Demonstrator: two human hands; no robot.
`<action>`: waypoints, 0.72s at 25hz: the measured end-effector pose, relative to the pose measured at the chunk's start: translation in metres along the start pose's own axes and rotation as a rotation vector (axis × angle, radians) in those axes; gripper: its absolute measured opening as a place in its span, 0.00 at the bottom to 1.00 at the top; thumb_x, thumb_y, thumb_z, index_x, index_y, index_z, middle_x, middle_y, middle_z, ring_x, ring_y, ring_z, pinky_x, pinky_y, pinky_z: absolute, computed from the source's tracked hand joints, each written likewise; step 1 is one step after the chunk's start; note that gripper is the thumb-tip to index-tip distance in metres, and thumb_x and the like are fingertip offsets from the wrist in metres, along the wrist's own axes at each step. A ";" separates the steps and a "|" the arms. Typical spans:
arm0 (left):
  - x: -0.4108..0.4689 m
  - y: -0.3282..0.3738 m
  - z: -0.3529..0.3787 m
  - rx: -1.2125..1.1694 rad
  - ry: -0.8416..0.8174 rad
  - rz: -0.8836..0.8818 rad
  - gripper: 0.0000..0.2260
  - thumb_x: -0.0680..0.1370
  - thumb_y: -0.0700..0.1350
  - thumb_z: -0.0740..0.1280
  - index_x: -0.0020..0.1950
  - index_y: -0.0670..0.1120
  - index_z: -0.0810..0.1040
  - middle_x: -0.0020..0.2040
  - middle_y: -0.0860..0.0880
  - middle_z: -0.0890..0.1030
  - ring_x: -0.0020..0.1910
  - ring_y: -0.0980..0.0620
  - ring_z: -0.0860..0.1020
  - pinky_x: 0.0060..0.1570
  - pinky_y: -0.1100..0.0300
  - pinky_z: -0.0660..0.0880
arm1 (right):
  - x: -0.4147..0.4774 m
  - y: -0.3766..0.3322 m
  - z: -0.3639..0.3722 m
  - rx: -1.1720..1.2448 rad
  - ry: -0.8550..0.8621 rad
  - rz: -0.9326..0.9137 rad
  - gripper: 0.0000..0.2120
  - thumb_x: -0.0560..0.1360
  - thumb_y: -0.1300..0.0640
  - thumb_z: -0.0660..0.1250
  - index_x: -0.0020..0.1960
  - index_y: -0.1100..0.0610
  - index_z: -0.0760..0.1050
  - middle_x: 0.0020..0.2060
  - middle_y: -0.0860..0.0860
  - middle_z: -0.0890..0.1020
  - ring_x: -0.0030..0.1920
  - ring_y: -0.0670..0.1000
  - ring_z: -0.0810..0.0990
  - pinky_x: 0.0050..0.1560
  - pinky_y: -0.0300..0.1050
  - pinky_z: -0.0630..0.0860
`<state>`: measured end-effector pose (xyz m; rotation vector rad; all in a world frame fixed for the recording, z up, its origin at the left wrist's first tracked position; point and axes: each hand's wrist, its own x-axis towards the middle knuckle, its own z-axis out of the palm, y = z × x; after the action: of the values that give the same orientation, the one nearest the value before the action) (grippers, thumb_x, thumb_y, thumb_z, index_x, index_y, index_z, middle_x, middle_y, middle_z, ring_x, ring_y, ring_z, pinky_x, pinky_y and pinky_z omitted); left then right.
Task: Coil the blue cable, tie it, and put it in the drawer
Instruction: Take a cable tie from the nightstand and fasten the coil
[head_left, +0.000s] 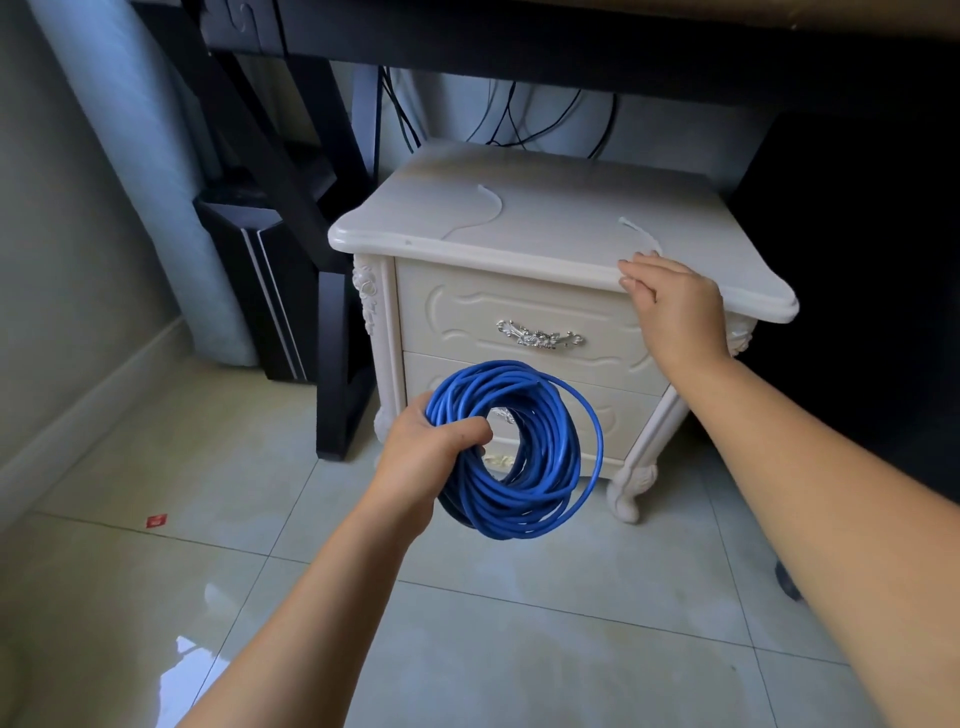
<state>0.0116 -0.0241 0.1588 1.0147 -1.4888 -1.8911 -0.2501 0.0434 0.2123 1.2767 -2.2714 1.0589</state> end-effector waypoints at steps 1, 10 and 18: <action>-0.002 0.002 0.000 0.001 -0.002 0.007 0.11 0.68 0.36 0.71 0.49 0.41 0.76 0.32 0.47 0.76 0.33 0.48 0.76 0.38 0.53 0.76 | -0.006 -0.008 -0.002 -0.012 0.040 -0.056 0.11 0.76 0.61 0.67 0.57 0.59 0.83 0.55 0.58 0.84 0.60 0.60 0.79 0.61 0.36 0.66; -0.036 0.020 0.000 -0.016 0.022 0.058 0.07 0.70 0.35 0.70 0.46 0.42 0.75 0.32 0.47 0.75 0.35 0.47 0.74 0.40 0.52 0.74 | -0.095 -0.119 -0.083 0.816 0.006 0.126 0.11 0.83 0.59 0.58 0.49 0.49 0.77 0.35 0.49 0.83 0.33 0.50 0.79 0.34 0.39 0.76; -0.080 0.025 0.001 -0.055 0.027 0.068 0.13 0.63 0.41 0.72 0.46 0.44 0.78 0.34 0.46 0.77 0.36 0.46 0.76 0.41 0.50 0.76 | -0.161 -0.132 -0.119 0.925 -0.274 0.270 0.12 0.83 0.55 0.55 0.51 0.51 0.77 0.33 0.51 0.82 0.29 0.52 0.81 0.28 0.38 0.73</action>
<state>0.0559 0.0325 0.2021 0.9491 -1.4303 -1.8526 -0.0604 0.1836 0.2558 1.4959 -2.2325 2.3342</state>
